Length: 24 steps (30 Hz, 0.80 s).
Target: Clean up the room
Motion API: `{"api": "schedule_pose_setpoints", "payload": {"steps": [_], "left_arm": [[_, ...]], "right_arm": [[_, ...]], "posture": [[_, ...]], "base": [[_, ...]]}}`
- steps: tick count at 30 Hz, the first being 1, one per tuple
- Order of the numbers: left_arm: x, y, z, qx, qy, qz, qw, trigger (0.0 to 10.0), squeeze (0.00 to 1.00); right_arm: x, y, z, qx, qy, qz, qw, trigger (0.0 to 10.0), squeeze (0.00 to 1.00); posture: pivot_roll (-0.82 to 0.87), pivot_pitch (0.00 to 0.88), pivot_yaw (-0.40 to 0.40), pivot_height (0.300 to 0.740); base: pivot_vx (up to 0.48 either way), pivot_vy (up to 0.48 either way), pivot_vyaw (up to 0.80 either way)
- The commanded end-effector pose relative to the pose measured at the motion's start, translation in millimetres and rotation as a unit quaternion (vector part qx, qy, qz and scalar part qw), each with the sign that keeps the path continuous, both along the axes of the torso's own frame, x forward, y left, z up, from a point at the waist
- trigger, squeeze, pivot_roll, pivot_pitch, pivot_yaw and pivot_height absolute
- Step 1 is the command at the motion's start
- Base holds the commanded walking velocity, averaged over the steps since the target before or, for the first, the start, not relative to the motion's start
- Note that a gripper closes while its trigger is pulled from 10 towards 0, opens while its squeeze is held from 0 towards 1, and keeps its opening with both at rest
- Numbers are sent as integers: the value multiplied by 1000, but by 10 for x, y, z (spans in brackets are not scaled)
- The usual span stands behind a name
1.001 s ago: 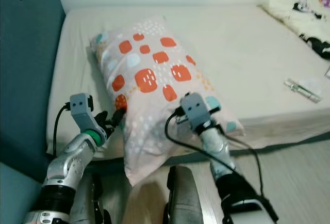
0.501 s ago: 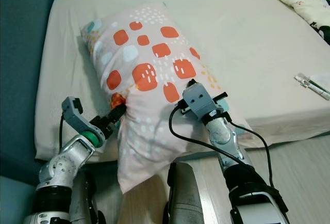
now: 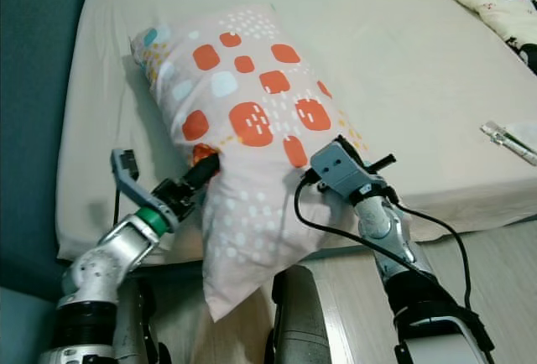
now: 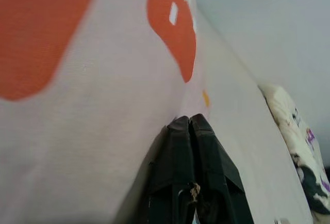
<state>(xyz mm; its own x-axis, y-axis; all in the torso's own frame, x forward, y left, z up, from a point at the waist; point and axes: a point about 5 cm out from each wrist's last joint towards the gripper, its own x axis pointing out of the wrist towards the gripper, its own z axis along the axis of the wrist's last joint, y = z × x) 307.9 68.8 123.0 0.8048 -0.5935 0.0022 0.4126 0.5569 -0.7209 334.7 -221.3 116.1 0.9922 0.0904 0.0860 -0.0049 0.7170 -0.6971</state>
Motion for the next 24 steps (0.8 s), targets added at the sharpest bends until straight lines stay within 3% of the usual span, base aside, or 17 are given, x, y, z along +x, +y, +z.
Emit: {"api": "schedule_pose_setpoints", "payload": {"steps": [1, 3, 6, 10, 11, 12, 13, 14, 15, 16, 24], "left_arm": [[-78, -255, -30, 20, -13, -35, 999, 10000, 0], [-78, -255, -30, 20, -13, -35, 999, 10000, 0], [-85, -404, 3, 99, -69, -42, 992, 10000, 0], [-121, -489, 16, 114, -82, -55, 989, 10000, 0], [-140, -531, 7, 116, -76, -66, 988, 8980, 0], [-140, -531, 7, 116, -76, -66, 988, 8980, 0], [-157, -574, -16, 126, -66, -78, 987, 2784, 0], [-170, -605, -34, 131, -59, -88, 986, 1725, 0], [-170, -605, -34, 131, -59, -88, 986, 1725, 0], [-179, -633, -46, 135, -44, -98, 985, 0, 0], [-167, -671, -16, 124, 24, -113, 986, 0, 0]], "right_arm": [[-39, -88, -87, 8, 20, -21, 1000, 10000, 0], [-39, -88, -87, 8, 20, -21, 1000, 10000, 0], [-31, -94, -98, 19, 28, -27, 999, 10000, 0], [-26, -90, -115, 21, 32, -31, 999, 10000, 0], [-24, -83, -124, 21, 34, -32, 999, 10000, 0], [-24, -83, -124, 21, 34, -32, 999, 10000, 0], [-21, -72, -133, 21, 36, -32, 999, 10000, 0], [-18, -61, -140, 20, 37, -32, 999, 10000, 0], [-18, -61, -140, 20, 37, -32, 999, 10000, 0], [-15, -51, -145, 19, 38, -32, 999, 10000, 0], [-19, -49, -164, 13, 39, -33, 999, 10000, 0]], "posture": [[-51, 50, -38, 555], [-51, 50, -38, 555], [-53, 46, -42, 555], [-53, 43, -43, 555], [-52, 40, -44, 555], [-52, 40, -44, 555], [-51, 36, -44, 555], [-51, 35, -43, 555], [-51, 35, -43, 555], [-51, 32, -41, 555], [-52, 20, -29, 555]], "base": [[0, 0, 0], [0, 0, 0], [0, 0, 0], [0, 0, 0], [0, 0, 0], [0, 0, 0], [0, 0, 0], [0, 0, 0], [0, 0, 0], [0, 0, 0], [0, 0, 0]]}}
